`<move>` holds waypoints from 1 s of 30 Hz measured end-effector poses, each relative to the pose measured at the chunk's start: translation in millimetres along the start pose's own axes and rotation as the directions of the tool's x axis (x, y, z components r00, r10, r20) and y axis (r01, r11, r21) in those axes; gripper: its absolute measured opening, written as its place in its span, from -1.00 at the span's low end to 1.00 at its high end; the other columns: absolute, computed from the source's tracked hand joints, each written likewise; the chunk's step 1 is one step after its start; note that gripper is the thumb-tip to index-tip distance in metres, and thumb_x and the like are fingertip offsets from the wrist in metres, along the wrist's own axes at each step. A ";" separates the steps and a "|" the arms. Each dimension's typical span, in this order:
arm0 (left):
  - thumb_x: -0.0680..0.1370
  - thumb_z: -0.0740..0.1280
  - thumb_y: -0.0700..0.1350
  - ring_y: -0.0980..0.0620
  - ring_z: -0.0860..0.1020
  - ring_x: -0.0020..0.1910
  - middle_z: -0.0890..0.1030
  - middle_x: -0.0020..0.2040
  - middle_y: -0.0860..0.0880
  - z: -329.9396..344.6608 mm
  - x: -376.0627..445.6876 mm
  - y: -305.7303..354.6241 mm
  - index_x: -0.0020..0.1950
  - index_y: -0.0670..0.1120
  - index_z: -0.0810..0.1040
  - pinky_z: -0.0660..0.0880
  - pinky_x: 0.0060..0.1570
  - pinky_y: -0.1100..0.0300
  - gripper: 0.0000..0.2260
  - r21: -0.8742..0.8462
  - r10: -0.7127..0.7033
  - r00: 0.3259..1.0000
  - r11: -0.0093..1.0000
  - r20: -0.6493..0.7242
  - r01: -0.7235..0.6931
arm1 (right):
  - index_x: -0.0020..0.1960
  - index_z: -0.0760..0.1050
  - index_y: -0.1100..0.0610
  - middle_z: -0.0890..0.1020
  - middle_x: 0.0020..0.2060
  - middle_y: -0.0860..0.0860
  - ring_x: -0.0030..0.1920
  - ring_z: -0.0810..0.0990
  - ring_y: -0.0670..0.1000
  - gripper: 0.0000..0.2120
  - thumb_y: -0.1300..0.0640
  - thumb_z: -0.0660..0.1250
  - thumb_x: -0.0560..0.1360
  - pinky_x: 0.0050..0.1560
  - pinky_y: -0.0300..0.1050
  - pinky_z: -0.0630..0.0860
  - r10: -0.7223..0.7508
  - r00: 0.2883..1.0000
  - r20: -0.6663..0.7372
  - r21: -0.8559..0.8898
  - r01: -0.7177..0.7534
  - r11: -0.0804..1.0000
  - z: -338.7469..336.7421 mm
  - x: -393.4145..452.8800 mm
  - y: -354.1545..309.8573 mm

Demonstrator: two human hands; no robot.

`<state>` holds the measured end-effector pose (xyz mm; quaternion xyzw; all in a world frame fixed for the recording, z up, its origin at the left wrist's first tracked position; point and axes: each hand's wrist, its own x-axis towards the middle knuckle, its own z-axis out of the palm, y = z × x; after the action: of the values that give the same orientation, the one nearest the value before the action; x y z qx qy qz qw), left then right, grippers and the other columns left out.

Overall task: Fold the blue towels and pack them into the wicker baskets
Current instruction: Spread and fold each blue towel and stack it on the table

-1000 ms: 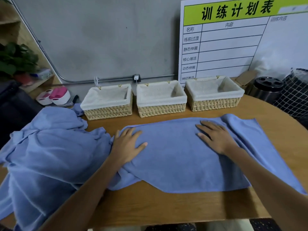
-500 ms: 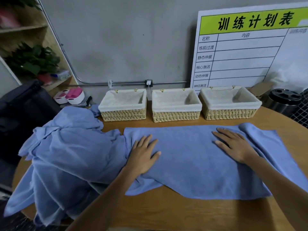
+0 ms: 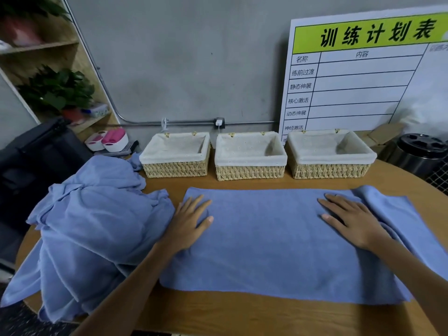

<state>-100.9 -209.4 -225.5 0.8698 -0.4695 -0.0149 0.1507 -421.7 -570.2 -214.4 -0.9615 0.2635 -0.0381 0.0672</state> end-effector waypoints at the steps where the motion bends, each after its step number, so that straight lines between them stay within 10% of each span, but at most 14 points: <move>1: 0.46 -0.33 0.52 -0.09 0.03 0.62 0.11 0.63 0.08 -1.0 -0.9 2.4 0.60 0.14 0.19 0.00 0.53 -0.19 -0.14 0.053 0.009 1.000 0.999 0.028 -0.010 | 0.57 0.11 -0.22 0.17 0.57 -0.18 0.56 0.13 -0.08 -0.06 -0.58 -0.44 0.34 0.54 -0.01 0.08 0.005 1.000 -0.007 -0.001 -0.005 1.000 0.3 1.1 -2.1; 17: 0.29 -0.42 0.61 -0.08 -0.16 0.62 -0.17 0.64 0.05 -7.4 -24.9 29.1 0.64 0.16 -0.02 -0.14 0.56 -0.12 0.01 0.046 -0.063 0.995 0.997 0.077 0.060 | 0.58 0.13 -0.17 0.16 0.58 -0.13 0.57 0.10 -0.06 -0.12 -0.55 -0.32 0.41 0.54 -0.01 0.06 -0.043 0.999 -0.006 0.037 0.043 0.998 7.3 12.0 -37.9; 23: 0.56 -0.14 0.40 -0.05 0.21 0.57 0.25 0.59 0.03 0.5 -42.1 36.0 0.52 0.05 0.39 0.15 0.51 -0.10 -0.29 -0.006 0.013 0.989 1.000 -0.144 -0.014 | 0.57 0.10 -0.21 0.13 0.58 -0.17 0.58 0.06 -0.10 -0.18 -0.54 -0.29 0.43 0.56 0.01 0.04 -0.041 0.999 0.010 0.068 0.041 0.997 2.6 10.3 -24.5; 30: 0.37 -0.34 0.57 -0.04 -0.24 0.61 -0.21 0.64 0.13 2.4 -42.1 48.9 0.62 0.24 -0.06 -0.18 0.52 -0.25 -0.13 0.153 -0.034 0.994 0.988 0.107 0.017 | 0.58 0.06 -0.22 0.09 0.58 -0.19 0.58 0.03 -0.12 -0.34 -0.40 -0.15 0.53 0.56 0.03 0.01 -0.028 0.999 0.042 0.014 0.028 1.000 1.8 9.7 -15.2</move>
<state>-164.5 -200.5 -219.1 0.8826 -0.4657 -0.0288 0.0579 -405.5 -562.0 -213.5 -0.9653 0.2484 -0.0207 0.0785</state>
